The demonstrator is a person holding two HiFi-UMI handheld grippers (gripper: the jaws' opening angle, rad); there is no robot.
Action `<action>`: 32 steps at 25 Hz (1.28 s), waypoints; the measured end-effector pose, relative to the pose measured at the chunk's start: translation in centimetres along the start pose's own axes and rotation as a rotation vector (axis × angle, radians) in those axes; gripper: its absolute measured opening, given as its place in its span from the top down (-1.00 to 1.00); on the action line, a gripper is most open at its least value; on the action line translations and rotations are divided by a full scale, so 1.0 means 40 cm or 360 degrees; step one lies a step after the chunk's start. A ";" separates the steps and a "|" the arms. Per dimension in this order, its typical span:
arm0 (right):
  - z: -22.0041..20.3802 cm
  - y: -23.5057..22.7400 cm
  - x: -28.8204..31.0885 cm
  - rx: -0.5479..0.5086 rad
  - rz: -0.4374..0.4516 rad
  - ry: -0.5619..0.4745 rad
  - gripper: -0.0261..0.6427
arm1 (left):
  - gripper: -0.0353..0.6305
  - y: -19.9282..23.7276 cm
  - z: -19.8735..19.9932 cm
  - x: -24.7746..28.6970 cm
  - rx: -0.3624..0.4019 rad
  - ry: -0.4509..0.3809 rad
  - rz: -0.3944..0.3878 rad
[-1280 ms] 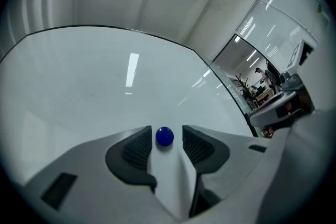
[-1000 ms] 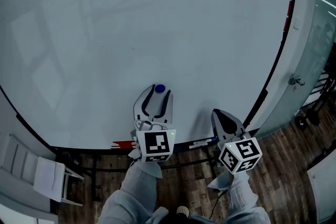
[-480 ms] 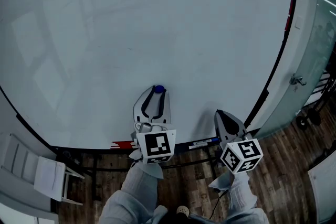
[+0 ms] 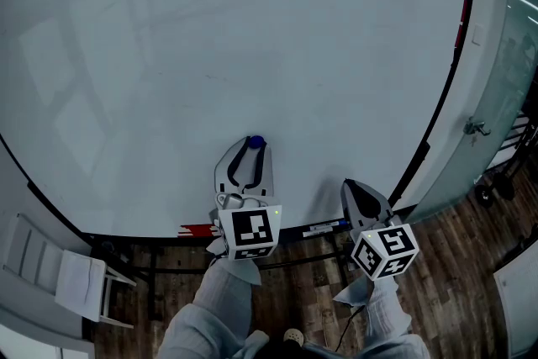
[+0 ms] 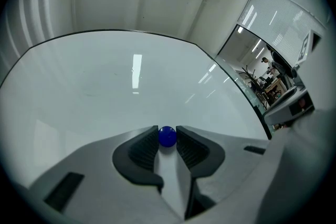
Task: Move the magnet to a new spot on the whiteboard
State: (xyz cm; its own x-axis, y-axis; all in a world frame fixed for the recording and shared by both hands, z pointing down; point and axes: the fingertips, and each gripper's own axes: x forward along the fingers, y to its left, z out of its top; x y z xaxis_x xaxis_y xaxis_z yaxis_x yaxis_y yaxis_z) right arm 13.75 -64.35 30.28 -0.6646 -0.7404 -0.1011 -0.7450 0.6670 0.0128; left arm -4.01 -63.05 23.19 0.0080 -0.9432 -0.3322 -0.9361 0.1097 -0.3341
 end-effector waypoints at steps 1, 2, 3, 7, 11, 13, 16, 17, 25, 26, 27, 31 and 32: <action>-0.001 0.001 -0.004 0.0001 -0.0002 0.0001 0.84 | 0.58 0.000 0.006 -0.005 -0.0001 -0.0007 -0.0004; -0.002 0.002 -0.007 0.0003 -0.0005 0.0002 0.84 | 0.58 -0.002 0.012 -0.013 -0.0004 -0.0018 -0.0012; -0.002 0.002 -0.011 0.0006 -0.0011 0.0002 0.84 | 0.58 -0.006 0.018 -0.021 -0.0005 -0.0027 -0.0025; -0.008 -0.003 -0.032 0.0016 -0.0041 0.0006 0.84 | 0.62 -0.023 0.019 -0.063 -0.0007 -0.0032 -0.0059; -0.019 0.002 -0.050 0.0028 -0.0060 0.0022 0.84 | 0.71 -0.029 -0.009 -0.099 -0.0049 -0.0003 -0.0085; -0.025 0.010 -0.055 0.0032 -0.0065 0.0034 0.84 | 0.72 -0.029 -0.025 -0.105 -0.0065 0.0019 -0.0090; -0.033 0.024 -0.058 0.0027 -0.0061 0.0047 0.84 | 0.73 -0.031 -0.033 -0.115 -0.0072 0.0022 -0.0105; -0.034 0.025 -0.059 0.0027 -0.0062 0.0048 0.84 | 0.73 -0.035 -0.031 -0.117 -0.0068 0.0017 -0.0117; -0.033 -0.001 -0.100 0.0020 -0.0145 0.0055 0.84 | 0.73 -0.114 0.009 -0.096 -0.0070 -0.0056 -0.0261; -0.032 -0.011 -0.110 0.0018 -0.0164 0.0055 0.84 | 0.73 -0.131 0.013 -0.093 -0.0073 -0.0065 -0.0284; -0.031 -0.021 -0.121 0.0016 -0.0185 0.0055 0.84 | 0.73 -0.147 0.016 -0.089 -0.0077 -0.0072 -0.0308; -0.026 -0.065 -0.172 0.0009 -0.0271 0.0054 0.84 | 0.73 -0.222 0.032 -0.074 -0.0099 -0.0096 -0.0402; -0.024 -0.077 -0.184 0.0007 -0.0290 0.0054 0.84 | 0.73 -0.242 0.036 -0.070 -0.0105 -0.0102 -0.0425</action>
State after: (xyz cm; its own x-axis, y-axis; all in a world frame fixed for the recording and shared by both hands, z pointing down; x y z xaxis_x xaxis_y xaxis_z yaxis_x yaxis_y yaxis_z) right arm 20.88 -61.03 31.95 -0.5201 -0.8514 -0.0677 -0.8531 0.5217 -0.0071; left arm 5.53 -61.02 26.10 0.2774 -0.9141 -0.2957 -0.9187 -0.1624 -0.3599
